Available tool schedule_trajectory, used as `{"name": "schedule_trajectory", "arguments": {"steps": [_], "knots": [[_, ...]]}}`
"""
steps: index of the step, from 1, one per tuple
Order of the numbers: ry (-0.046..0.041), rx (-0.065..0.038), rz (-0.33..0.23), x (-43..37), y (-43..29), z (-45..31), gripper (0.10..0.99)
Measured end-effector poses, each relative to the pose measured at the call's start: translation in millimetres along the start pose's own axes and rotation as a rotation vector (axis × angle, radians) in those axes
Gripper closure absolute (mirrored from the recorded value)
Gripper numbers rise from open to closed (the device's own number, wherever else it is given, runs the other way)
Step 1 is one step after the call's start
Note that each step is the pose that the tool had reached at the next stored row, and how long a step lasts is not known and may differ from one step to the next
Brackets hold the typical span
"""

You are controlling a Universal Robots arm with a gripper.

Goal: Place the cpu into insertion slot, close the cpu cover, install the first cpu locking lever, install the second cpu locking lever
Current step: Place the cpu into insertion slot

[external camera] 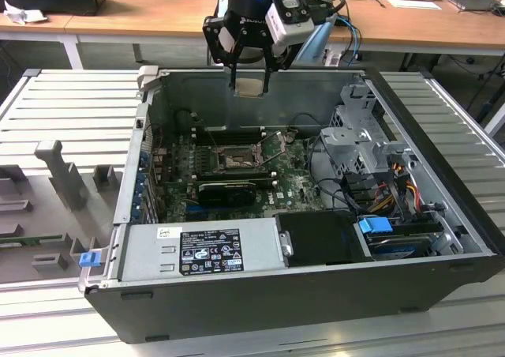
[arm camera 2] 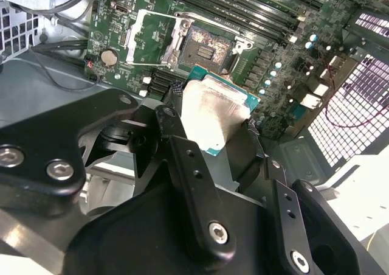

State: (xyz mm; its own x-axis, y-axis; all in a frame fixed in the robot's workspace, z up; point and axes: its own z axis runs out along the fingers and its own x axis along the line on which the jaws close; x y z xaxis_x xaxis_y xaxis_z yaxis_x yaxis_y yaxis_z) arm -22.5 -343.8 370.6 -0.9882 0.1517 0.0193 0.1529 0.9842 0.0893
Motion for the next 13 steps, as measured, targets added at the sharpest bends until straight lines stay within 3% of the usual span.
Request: {"name": "schedule_trajectory", "arguments": {"steps": [13], "knots": [[-0.0016,0.000,0.018,0.0,0.0,0.0,0.557]]}}
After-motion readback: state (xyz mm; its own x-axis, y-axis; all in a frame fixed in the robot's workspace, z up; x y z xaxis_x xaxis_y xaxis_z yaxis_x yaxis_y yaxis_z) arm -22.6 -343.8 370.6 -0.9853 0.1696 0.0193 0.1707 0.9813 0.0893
